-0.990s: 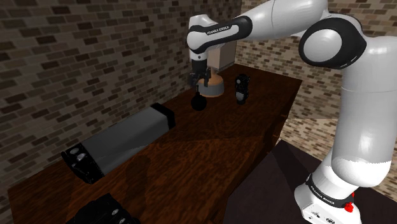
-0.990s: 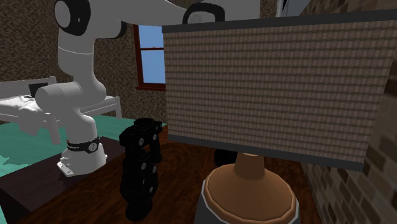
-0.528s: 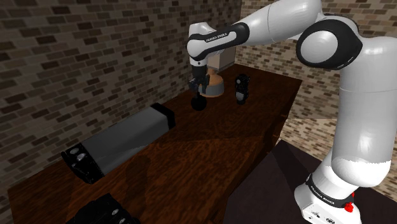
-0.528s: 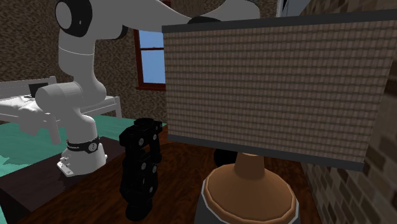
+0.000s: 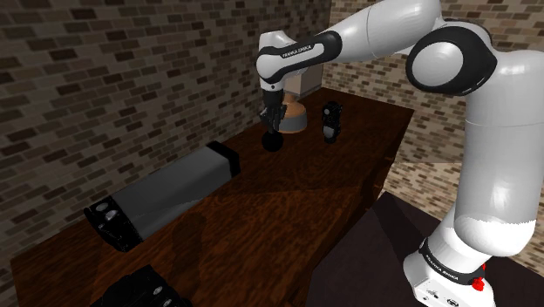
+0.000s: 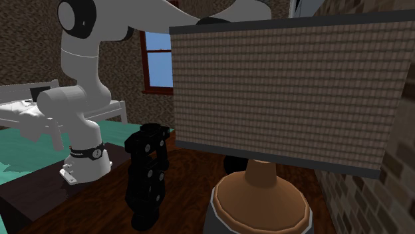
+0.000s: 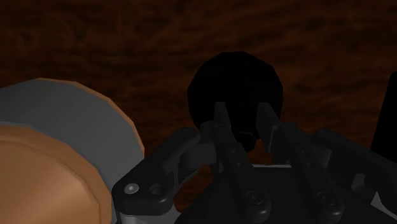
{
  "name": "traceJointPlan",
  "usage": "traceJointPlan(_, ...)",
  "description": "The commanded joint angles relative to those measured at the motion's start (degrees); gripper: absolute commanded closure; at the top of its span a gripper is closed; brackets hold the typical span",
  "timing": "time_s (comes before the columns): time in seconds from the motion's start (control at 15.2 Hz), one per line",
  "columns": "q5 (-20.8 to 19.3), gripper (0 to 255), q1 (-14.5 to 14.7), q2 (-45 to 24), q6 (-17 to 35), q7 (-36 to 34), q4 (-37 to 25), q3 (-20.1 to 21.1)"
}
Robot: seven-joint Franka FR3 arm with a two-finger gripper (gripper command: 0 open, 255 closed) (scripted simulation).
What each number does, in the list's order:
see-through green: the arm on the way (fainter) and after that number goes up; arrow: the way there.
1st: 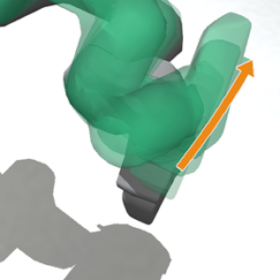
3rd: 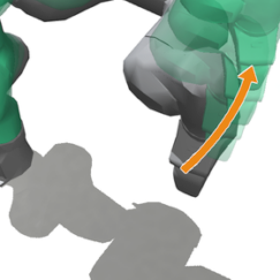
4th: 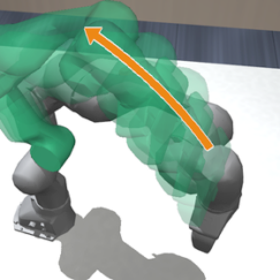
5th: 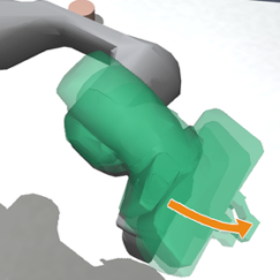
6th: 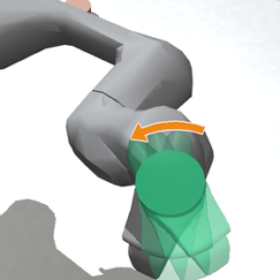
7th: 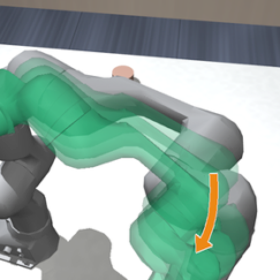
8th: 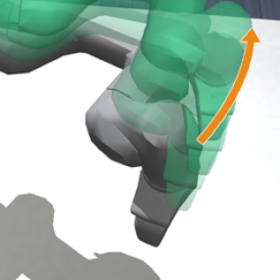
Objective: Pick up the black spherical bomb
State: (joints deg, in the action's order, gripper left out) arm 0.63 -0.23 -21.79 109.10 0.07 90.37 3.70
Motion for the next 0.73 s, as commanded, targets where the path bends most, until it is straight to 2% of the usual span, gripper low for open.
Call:
traceJointPlan(0.0,-0.02,255,0.04,-0.03,-0.05,-0.07,0.0,0.01)
traceJointPlan(0.66,0.02,255,0.05,1.16,-7.22,-0.21,-5.98,0.05)
